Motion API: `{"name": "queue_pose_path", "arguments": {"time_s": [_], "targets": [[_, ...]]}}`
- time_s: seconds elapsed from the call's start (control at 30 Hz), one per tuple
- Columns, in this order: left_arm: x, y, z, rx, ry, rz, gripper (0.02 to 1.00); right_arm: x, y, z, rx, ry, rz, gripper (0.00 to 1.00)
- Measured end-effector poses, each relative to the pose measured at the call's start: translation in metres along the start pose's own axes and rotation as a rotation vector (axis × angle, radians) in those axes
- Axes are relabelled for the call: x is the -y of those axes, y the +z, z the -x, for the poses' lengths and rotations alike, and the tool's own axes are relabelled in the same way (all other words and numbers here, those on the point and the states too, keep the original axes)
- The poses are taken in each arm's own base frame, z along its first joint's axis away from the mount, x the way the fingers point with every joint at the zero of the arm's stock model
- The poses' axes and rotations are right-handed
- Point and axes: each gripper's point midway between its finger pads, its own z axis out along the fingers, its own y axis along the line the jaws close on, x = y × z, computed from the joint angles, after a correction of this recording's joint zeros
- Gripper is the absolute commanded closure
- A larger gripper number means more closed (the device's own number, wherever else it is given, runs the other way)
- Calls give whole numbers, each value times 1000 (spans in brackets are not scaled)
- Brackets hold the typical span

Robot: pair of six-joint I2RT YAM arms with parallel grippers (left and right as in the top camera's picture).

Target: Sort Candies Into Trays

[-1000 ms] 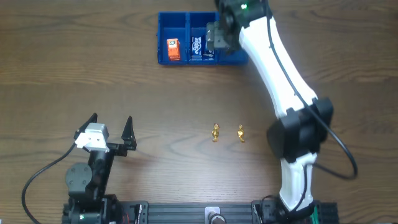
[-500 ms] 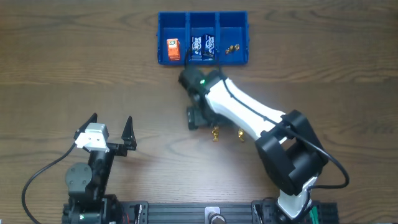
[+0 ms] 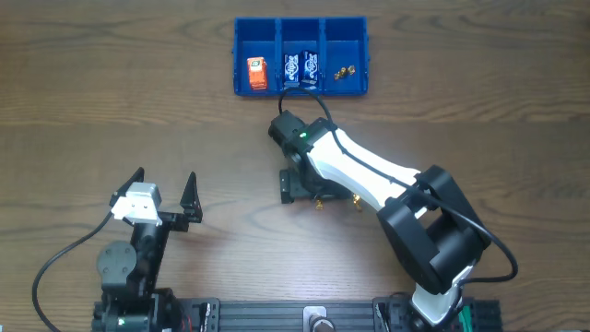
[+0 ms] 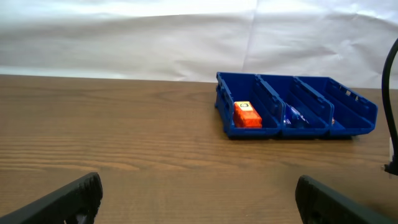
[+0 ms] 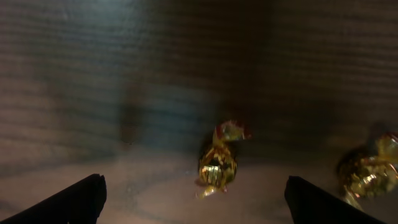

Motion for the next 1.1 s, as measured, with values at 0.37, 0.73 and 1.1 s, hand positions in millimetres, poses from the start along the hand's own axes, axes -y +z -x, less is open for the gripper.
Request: {"name": "queue_pose_path", "arguments": {"time_s": [0.37,0.73,1.1], "targets": [[0,0,0,0,0,0,20,19,13,-3,-32,67,-5,167],[0,0,0,0,0,0,20,14,13,3,-7,70,15,316],[0,0,0,0,0,0,20,9,14,3,1,63,21,500]]}}
